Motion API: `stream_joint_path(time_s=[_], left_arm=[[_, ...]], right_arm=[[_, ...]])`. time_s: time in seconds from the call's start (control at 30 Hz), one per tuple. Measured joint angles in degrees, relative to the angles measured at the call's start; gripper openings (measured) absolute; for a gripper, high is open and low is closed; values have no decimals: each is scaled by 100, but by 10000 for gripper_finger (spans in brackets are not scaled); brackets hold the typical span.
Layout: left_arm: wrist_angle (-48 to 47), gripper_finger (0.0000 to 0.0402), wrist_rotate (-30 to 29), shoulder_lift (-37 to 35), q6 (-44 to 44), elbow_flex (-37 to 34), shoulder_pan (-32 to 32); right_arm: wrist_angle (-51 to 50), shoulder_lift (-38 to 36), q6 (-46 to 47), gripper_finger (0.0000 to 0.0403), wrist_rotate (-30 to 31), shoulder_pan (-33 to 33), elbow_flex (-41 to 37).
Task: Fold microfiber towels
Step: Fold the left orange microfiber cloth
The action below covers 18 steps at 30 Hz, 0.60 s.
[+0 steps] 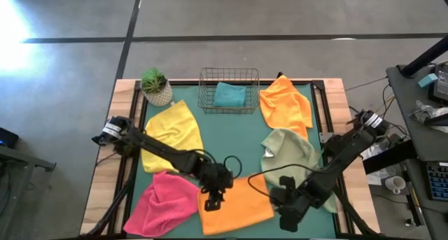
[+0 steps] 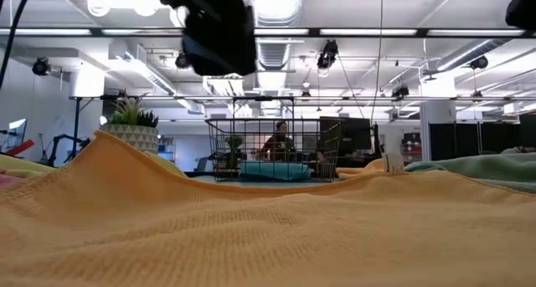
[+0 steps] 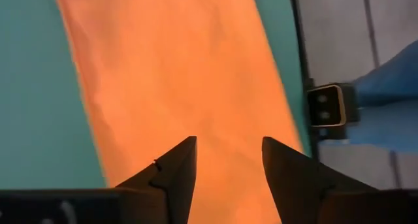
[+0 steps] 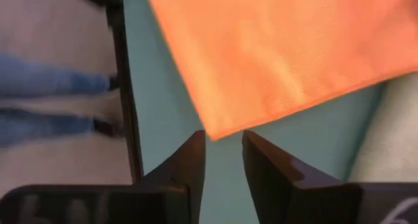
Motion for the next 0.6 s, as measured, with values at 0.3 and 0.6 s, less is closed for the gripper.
stream_joint_path(time_s=[0.3, 0.6], left_arm=[[1116, 78, -269, 5, 1577, -206, 304], [2133, 4, -545, 55, 2174, -451, 389]], right_arm=[[-230, -599, 794, 57, 1216, 27, 0], [-1011, -920, 1935, 36, 1895, 9, -2]])
